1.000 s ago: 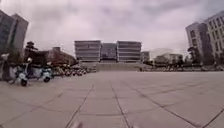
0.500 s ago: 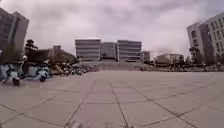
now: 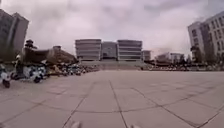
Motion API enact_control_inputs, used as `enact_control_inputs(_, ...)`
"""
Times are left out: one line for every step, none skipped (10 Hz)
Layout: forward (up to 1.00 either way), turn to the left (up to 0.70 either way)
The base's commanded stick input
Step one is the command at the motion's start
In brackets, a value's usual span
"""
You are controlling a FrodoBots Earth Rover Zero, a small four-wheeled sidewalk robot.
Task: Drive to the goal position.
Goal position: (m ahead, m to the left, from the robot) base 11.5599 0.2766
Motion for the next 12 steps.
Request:
enact_control_inputs(0.7, 0.05)
enact_control_inputs(0.7, 0.04)
enact_control_inputs(0.7, 0.03)
enact_control_inputs(0.7, 0.01)
enact_control_inputs(0.7, 0.0)
enact_control_inputs(0.7, 0.0)
enact_control_inputs(0.7, 0.0)
enact_control_inputs(0.7, 0.0)
enact_control_inputs(0.7, 0.02)
enact_control_inputs(0.7, 0.01)
enact_control_inputs(0.7, 0.0)
enact_control_inputs(0.7, 0.0)
